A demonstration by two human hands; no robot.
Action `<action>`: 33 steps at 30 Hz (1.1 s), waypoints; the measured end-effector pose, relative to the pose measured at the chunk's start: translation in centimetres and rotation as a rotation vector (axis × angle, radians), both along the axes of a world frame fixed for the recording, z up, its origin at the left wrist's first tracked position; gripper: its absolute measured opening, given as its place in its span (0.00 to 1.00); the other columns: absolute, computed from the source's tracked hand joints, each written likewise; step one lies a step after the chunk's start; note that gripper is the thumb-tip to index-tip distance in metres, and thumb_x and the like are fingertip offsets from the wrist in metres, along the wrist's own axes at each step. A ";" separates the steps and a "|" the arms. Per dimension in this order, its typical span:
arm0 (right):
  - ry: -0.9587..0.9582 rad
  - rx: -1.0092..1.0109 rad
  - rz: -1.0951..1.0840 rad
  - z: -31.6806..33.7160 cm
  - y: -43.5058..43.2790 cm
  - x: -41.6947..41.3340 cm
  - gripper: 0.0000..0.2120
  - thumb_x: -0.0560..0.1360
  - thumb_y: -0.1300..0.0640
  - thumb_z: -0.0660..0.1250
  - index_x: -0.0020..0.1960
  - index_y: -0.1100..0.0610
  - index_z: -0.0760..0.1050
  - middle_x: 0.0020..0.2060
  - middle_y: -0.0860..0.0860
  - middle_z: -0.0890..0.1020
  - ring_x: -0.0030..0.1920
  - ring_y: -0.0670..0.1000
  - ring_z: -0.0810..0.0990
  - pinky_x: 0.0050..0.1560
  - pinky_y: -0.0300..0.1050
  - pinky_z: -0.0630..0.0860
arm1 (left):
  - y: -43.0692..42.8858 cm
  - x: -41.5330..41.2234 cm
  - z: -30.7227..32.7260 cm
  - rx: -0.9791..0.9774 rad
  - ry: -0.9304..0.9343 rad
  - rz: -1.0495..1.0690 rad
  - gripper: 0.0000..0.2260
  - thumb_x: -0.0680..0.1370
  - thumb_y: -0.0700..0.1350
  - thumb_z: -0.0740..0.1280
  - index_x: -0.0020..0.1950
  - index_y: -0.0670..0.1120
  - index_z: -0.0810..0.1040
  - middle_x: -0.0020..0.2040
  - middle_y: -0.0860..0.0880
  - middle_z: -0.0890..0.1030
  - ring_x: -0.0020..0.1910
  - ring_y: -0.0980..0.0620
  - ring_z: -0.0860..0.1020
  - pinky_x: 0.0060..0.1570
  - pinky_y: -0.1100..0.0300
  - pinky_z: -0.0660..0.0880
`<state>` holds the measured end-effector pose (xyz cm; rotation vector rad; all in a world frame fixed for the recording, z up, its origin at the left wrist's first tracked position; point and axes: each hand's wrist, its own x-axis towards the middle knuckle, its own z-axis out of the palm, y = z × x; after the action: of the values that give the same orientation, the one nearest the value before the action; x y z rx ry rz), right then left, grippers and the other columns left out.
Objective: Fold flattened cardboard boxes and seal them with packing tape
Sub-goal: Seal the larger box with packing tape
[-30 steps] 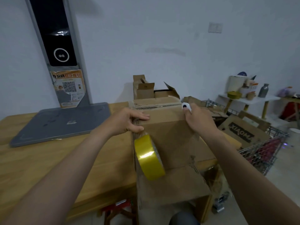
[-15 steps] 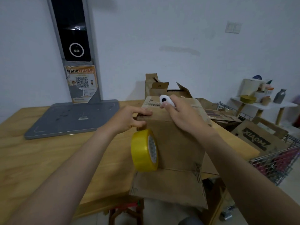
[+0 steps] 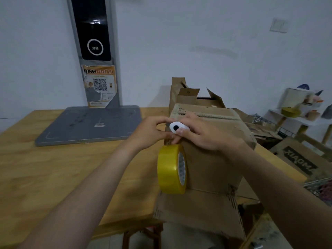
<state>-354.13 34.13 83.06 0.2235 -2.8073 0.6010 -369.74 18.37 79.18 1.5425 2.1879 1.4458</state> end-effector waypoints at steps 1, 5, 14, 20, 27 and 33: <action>0.001 0.005 -0.004 0.0 0.1 0.0 0.12 0.85 0.48 0.58 0.54 0.31 0.75 0.50 0.34 0.74 0.60 0.39 0.70 0.63 0.45 0.68 | -0.1 0.3 0.1 0.007 -0.006 0.016 0.18 0.73 0.45 0.79 0.61 0.56 0.84 0.56 0.61 0.84 0.59 0.60 0.80 0.61 0.50 0.79; 0.005 0.040 -0.008 -0.2 0.6 -0.1 0.16 0.85 0.46 0.57 0.53 0.43 0.84 0.51 0.36 0.72 0.59 0.40 0.71 0.64 0.45 0.68 | -2.1 2.5 -0.1 -0.025 -0.174 0.328 0.11 0.76 0.51 0.75 0.55 0.53 0.78 0.53 0.52 0.81 0.52 0.53 0.80 0.48 0.56 0.77; -0.005 0.059 -0.049 -0.4 0.4 -0.3 0.16 0.84 0.42 0.57 0.52 0.42 0.83 0.52 0.42 0.72 0.56 0.40 0.73 0.60 0.42 0.69 | -4.3 7.5 -2.8 -0.011 -1.044 0.108 0.16 0.81 0.51 0.69 0.65 0.46 0.79 0.55 0.42 0.83 0.47 0.48 0.82 0.45 0.52 0.81; -0.075 0.087 -0.063 0.0 0.0 -0.2 0.07 0.84 0.42 0.56 0.49 0.37 0.71 0.54 0.46 0.70 0.48 0.41 0.74 0.48 0.36 0.66 | -3.0 8.8 -2.0 0.094 -1.318 0.152 0.10 0.81 0.52 0.69 0.51 0.46 0.84 0.38 0.48 0.82 0.33 0.51 0.80 0.25 0.59 0.79; -0.093 0.154 -0.054 -0.2 0.2 -0.6 0.05 0.84 0.41 0.56 0.49 0.33 0.68 0.57 0.44 0.67 0.48 0.40 0.74 0.50 0.38 0.67 | -2.6 8.5 -1.9 0.046 -1.255 0.165 0.12 0.76 0.54 0.74 0.52 0.47 0.85 0.37 0.47 0.81 0.30 0.52 0.79 0.26 0.59 0.80; -0.011 0.249 -0.078 -0.7 0.3 -0.7 0.08 0.83 0.42 0.56 0.57 0.41 0.72 0.56 0.46 0.67 0.47 0.42 0.75 0.48 0.36 0.68 | -1.9 9.8 -3.4 -0.096 -1.212 0.160 0.08 0.81 0.49 0.69 0.47 0.46 0.76 0.24 0.52 0.77 0.20 0.56 0.75 0.20 0.64 0.72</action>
<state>-354.81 34.39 82.34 0.1564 -2.8816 0.2352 -359.93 16.43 75.74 0.2188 1.5390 1.6109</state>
